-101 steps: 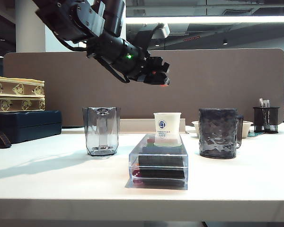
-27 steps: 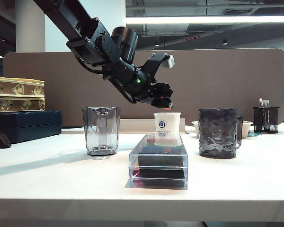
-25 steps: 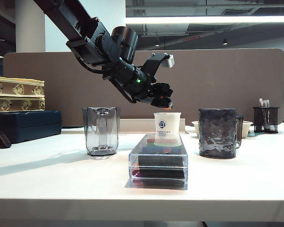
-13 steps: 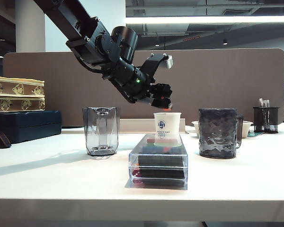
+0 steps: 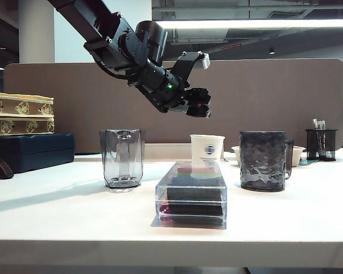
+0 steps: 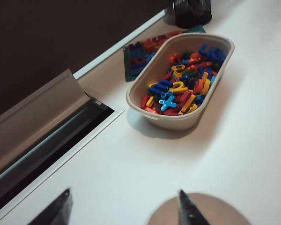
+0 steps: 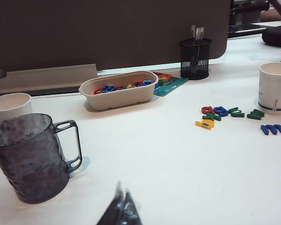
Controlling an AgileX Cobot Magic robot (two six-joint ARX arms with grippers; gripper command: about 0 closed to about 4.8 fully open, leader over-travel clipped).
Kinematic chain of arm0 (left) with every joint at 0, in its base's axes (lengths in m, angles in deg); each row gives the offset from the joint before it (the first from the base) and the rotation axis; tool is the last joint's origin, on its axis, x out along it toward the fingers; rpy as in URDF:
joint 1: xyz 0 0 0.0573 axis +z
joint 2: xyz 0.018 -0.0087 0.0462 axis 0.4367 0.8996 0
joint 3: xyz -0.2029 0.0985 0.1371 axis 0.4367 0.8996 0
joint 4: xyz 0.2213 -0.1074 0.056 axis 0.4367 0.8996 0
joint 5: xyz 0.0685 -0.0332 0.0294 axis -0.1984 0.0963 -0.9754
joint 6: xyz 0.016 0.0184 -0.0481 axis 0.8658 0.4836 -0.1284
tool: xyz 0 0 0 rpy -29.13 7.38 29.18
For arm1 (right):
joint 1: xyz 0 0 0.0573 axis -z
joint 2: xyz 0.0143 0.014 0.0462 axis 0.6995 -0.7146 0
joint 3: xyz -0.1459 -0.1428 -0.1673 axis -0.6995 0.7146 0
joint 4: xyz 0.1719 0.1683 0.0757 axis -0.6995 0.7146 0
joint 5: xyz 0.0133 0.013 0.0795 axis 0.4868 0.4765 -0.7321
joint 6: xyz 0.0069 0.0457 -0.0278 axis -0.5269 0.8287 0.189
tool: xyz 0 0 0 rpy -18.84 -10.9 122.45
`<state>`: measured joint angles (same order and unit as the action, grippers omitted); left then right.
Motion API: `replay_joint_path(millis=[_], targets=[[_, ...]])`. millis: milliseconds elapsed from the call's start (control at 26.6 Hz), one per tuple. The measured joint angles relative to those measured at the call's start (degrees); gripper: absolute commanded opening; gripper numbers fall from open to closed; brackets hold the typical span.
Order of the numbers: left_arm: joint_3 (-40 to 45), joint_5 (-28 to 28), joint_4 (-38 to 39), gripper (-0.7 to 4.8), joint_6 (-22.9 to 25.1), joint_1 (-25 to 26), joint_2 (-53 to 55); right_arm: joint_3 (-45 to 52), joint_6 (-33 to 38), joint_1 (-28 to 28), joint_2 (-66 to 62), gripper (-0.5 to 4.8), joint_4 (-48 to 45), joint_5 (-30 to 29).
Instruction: Pick up the letter "c" and put it in the paper cup.
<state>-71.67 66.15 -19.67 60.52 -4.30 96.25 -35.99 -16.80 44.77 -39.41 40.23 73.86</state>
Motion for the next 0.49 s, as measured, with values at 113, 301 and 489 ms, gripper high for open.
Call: replay_joint_path(millis=[113, 301, 489], targets=[[0.0, 0.0, 0.4, 2.83, 0.0, 0.0, 0.0, 0.0, 0.0, 0.0, 0.0, -0.01, 0.0, 0.0], [0.1, 0.0, 2.2, 2.77, 0.0, 0.0, -0.7, 0.0, 0.0, 0.0, 0.0, -0.01, 0.0, 0.0], [0.0, 0.0, 6.5, 2.70, -0.1, 0.0, -6.7, 0.0, 0.0, 0.0, 0.0, -0.01, 0.0, 0.0]])
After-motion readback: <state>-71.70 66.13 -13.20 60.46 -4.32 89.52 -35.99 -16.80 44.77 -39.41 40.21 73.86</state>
